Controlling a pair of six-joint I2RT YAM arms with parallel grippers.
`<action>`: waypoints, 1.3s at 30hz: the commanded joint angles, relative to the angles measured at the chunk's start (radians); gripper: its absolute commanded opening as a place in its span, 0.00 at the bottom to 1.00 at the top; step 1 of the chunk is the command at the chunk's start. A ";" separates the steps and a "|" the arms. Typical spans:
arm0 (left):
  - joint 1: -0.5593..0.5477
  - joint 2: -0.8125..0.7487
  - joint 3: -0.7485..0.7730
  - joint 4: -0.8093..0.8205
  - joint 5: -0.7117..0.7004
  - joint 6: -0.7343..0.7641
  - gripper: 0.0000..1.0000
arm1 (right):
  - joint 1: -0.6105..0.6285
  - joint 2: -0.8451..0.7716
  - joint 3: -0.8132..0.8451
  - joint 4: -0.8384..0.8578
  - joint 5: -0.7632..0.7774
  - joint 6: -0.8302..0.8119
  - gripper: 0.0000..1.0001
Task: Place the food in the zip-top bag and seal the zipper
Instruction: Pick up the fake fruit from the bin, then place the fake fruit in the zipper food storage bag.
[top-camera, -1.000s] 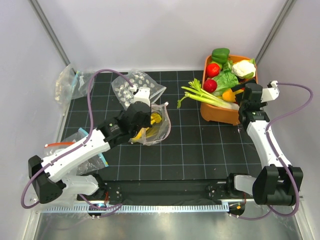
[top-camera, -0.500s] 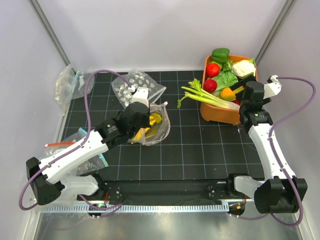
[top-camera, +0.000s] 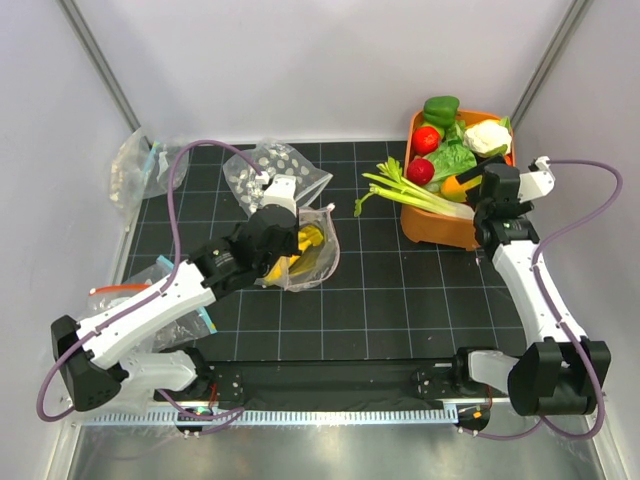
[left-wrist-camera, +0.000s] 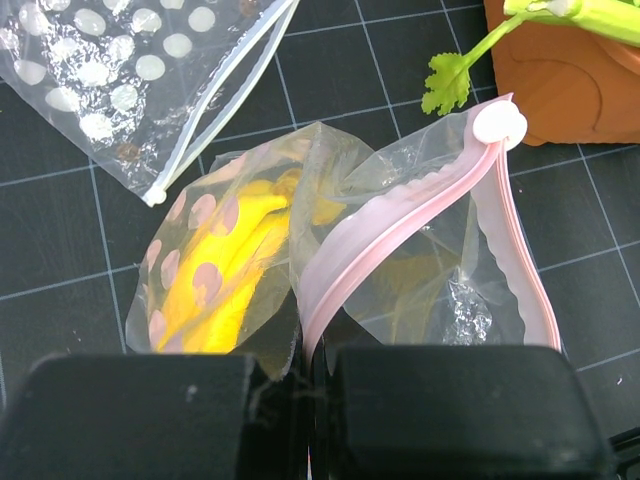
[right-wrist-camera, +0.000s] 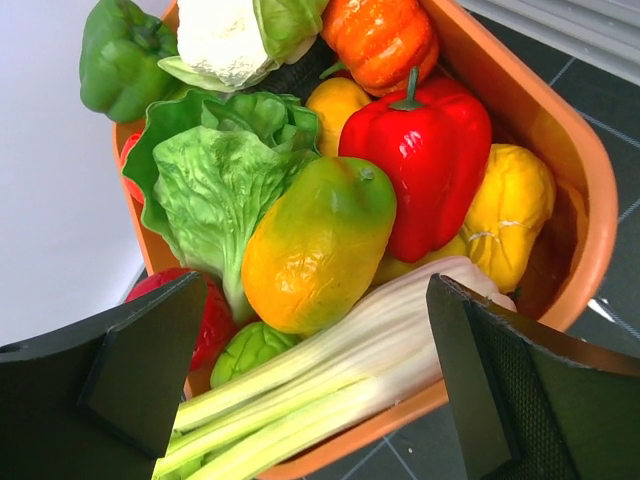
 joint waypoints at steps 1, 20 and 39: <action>-0.001 -0.033 -0.003 0.052 -0.012 0.013 0.00 | 0.002 0.030 -0.029 0.111 0.039 0.065 1.00; -0.001 -0.024 -0.004 0.055 0.005 0.012 0.00 | 0.098 -0.149 -0.228 0.446 0.114 -0.034 0.48; 0.019 0.010 -0.011 0.080 0.085 -0.030 0.00 | 0.609 -0.291 -0.282 0.565 -0.546 -0.444 0.29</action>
